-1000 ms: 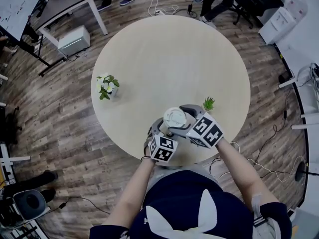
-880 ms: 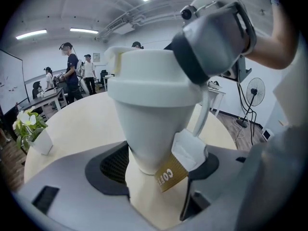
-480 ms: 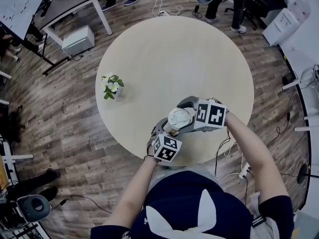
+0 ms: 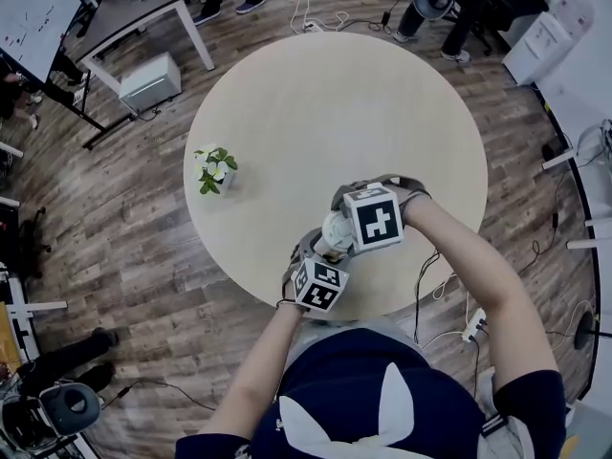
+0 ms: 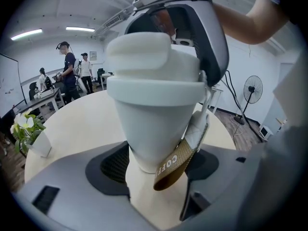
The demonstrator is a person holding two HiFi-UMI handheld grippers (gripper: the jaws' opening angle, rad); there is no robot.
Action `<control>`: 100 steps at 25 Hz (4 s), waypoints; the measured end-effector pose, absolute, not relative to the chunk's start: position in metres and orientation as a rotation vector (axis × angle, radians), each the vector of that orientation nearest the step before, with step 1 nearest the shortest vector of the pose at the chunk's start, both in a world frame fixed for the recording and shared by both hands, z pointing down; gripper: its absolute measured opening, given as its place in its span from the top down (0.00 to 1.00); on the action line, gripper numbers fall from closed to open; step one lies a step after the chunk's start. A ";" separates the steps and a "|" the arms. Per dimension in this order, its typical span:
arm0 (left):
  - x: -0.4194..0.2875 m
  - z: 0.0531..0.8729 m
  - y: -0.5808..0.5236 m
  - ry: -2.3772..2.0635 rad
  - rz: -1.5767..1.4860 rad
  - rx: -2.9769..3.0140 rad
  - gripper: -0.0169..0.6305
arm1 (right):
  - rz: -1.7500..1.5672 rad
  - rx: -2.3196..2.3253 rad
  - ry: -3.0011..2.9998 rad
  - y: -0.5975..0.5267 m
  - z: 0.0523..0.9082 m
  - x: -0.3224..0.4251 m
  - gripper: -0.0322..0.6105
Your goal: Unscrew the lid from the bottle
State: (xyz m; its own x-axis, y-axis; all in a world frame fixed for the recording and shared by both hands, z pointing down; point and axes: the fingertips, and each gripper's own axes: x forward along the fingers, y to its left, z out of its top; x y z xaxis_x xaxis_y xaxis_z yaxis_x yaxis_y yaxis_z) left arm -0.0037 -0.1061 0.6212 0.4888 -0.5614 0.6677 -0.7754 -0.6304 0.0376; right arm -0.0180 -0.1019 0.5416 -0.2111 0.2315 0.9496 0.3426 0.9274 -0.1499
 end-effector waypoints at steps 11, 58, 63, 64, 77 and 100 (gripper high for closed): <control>-0.004 0.622 -0.103 -1.123 0.895 2.395 0.46 | 0.117 -0.078 -2.192 -0.105 0.524 -0.029 0.25; -0.004 0.624 -0.106 -1.092 0.894 2.392 0.47 | 0.164 -0.205 -2.206 -0.104 0.539 -0.028 0.26; -0.003 0.623 -0.104 -1.093 0.895 2.389 0.47 | 0.147 -0.234 -2.205 -0.101 0.537 -0.028 0.26; -0.003 0.623 -0.104 -1.093 0.895 2.388 0.47 | 0.151 -0.214 -2.223 -0.101 0.536 -0.028 0.25; -0.005 0.626 -0.104 -1.095 0.895 2.379 0.47 | 0.305 0.548 -2.457 -0.115 0.543 -0.025 0.21; -0.009 0.632 -0.108 -1.087 0.901 2.380 0.47 | 0.116 0.176 -2.422 -0.114 0.555 -0.032 0.25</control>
